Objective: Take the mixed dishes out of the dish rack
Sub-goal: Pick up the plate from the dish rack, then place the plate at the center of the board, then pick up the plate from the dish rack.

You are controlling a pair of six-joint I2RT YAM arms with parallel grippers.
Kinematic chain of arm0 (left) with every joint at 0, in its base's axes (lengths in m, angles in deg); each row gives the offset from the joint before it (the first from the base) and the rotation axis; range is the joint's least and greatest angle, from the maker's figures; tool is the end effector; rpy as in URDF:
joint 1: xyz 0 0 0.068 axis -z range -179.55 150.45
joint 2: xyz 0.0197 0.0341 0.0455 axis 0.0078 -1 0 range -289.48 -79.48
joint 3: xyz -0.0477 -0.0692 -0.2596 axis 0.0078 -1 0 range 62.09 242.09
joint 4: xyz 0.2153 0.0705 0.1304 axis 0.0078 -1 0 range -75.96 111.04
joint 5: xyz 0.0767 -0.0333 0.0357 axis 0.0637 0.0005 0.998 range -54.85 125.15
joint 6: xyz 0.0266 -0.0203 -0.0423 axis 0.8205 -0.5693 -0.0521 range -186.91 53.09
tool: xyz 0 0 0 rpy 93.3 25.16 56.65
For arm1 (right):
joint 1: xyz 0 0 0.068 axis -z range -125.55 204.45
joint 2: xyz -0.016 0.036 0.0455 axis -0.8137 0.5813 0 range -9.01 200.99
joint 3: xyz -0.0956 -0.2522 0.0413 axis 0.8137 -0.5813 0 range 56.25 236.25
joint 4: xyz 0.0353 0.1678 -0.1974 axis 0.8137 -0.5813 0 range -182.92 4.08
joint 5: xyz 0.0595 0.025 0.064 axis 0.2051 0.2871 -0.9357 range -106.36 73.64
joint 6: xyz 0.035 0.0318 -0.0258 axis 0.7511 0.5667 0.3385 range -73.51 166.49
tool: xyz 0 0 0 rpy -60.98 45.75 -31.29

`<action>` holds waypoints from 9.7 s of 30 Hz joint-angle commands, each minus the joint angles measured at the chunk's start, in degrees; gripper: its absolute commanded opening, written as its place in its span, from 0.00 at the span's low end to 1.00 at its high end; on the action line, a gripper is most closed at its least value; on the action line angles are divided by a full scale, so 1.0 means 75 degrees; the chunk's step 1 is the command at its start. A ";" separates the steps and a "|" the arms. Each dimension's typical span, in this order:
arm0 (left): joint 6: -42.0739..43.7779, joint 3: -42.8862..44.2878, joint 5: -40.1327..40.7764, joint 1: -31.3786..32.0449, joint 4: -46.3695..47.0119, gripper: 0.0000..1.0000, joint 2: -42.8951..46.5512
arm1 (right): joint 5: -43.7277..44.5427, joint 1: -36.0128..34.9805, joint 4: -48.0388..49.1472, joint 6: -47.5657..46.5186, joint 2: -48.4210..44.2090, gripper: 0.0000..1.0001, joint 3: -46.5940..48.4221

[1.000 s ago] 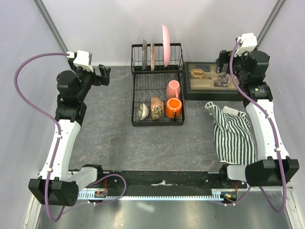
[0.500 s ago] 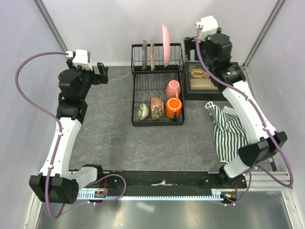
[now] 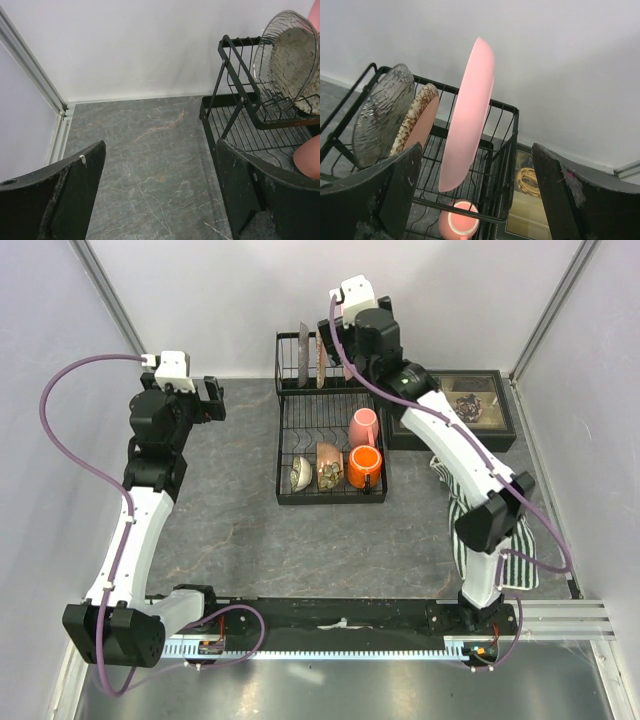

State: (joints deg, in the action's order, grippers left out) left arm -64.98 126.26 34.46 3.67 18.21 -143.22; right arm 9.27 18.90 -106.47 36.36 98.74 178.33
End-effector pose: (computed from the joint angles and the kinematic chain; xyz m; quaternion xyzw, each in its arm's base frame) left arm 0.2567 -0.0149 0.4074 0.0366 0.7209 -0.0121 0.6920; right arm 0.3574 0.2367 0.4723 -0.1453 0.7264 -0.0178 0.6715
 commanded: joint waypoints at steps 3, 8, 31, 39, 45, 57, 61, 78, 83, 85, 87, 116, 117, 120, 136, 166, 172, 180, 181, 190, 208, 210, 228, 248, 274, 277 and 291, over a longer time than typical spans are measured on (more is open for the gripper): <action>-0.0106 -0.0176 0.0338 -0.0031 0.0342 0.98 0.0144 | 0.0731 0.0029 0.0116 0.0226 0.0762 0.98 0.1042; -0.0035 -0.0211 0.0385 -0.0031 0.0389 0.98 0.0144 | 0.1175 0.0029 0.0291 0.0179 0.1138 0.98 0.1265; 0.0012 -0.0527 0.0186 -0.0031 0.0752 0.98 0.0331 | 0.1200 0.0006 0.0549 0.0460 0.1572 0.72 0.0914; 0.0129 -0.0633 0.0127 -0.0031 0.0869 0.98 0.0437 | 0.1235 -0.0099 0.0561 0.0577 0.1736 0.49 0.0914; 0.0234 -0.0727 -0.0060 -0.0031 0.0951 0.98 0.0495 | 0.1539 -0.0369 0.0748 0.0530 0.1677 0.44 0.0926; 0.0199 -0.0762 -0.0166 -0.0031 0.0998 0.98 0.0484 | 0.2255 -0.0686 0.1147 0.0249 0.1572 0.18 0.1019; 0.0187 -0.0774 -0.0143 -0.0031 0.0998 0.98 0.0495 | 0.2442 -0.0744 0.1252 0.0132 0.1572 0.10 0.1148; 0.0117 -0.0727 -0.0154 -0.0031 0.1022 0.98 0.0437 | 0.3766 -0.1084 0.3197 -0.1976 0.1501 0.00 0.1183; 0.0117 -0.0727 -0.0107 -0.0031 0.1057 0.98 0.0414 | 0.4047 -0.1096 0.4005 -0.2714 0.1513 0.00 0.1183; 0.0117 -0.0727 -0.0107 -0.0031 0.1069 0.98 0.0425 | 0.4083 -0.1096 0.4309 -0.3043 0.1478 0.00 0.1148; 0.0129 -0.0703 -0.0258 -0.0031 0.1069 0.98 0.0449 | 0.4095 -0.1096 0.4416 -0.3184 0.1396 0.00 0.1113; 0.0058 0.1804 -0.5334 0.0074 -0.0174 0.98 -0.0383 | -0.2944 -0.1096 -0.0059 0.0413 -0.2354 0.00 -0.1793; 0.0082 0.1839 -0.5322 0.0097 -0.0162 0.98 -0.0407 | -0.3145 -0.1096 -0.0095 0.0471 -0.2377 0.00 -0.1793; 0.0257 0.1957 -0.5311 0.0144 -0.0162 0.97 -0.0535 | -0.3718 -0.1096 -0.0200 0.0565 -0.2354 0.00 -0.1770; 0.0925 0.1911 -0.5733 0.0226 -0.0771 0.52 -0.0653 | -0.4613 -0.1096 -0.0423 0.0554 -0.2565 0.00 -0.1781; -0.0186 0.1441 -0.2865 0.0191 -0.0665 0.01 -0.0430 | -0.3232 -0.1096 -0.0365 -0.0301 -0.2987 0.95 -0.2590; -0.1426 0.1862 -0.1960 -0.0253 -0.0993 0.02 -0.0699 | -0.2481 -0.1002 -0.0282 -0.0442 -0.3163 0.95 -0.2871; -0.3256 0.2542 -0.2415 -0.1869 -0.1509 0.02 -0.1659 | -0.2292 -0.0440 -0.0142 -0.0266 -0.3455 0.97 -0.3585; -0.3513 0.2554 -0.2462 -0.1976 -0.1544 0.02 -0.1765 | -0.2315 -0.0382 -0.0154 -0.0255 -0.3479 0.96 -0.3633; -0.4663 0.2368 -0.2019 -0.2528 -0.2013 0.02 -0.2774 | -0.2315 0.0017 -0.0154 -0.0290 -0.3737 0.98 -0.4137; -0.5754 0.1817 -0.2134 -0.2516 -0.1686 0.02 -0.5304 | -0.2456 0.0416 -0.0177 -0.0278 -0.3620 0.98 -0.4406; -0.5812 0.1641 -0.2216 -0.2528 -0.1580 0.02 -0.5434 | -0.2526 0.0439 -0.0177 -0.0255 -0.3608 0.98 -0.4465; -0.5953 0.1324 -0.2568 -0.2984 -0.1228 0.02 -0.6372 | -0.2655 0.0556 0.0010 -0.0243 -0.3843 0.98 -0.4992; -0.5625 0.1489 -0.2522 -0.3090 -0.1532 0.45 -0.6454 | -0.2515 0.0592 0.0034 -0.0348 -0.3972 0.98 -0.5145; -0.3575 0.0961 -0.2076 -0.2926 -0.2423 0.99 -0.3701 | -0.1366 0.0252 0.0104 0.2345 0.0294 0.86 -0.0200; -0.3282 0.0868 -0.2006 -0.2798 -0.2458 0.99 -0.3385 | -0.1483 0.0170 0.0104 0.2803 0.0493 0.83 -0.0024; -0.2731 0.0703 -0.1373 -0.2434 -0.2459 0.99 -0.2598 | -0.1074 -0.0240 0.0174 0.3074 0.1056 0.78 0.0070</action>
State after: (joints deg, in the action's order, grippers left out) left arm -88.89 131.63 21.89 -14.89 -0.35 -165.27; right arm -0.83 18.14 -106.56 58.96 105.14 175.80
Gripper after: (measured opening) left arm 0.991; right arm 0.781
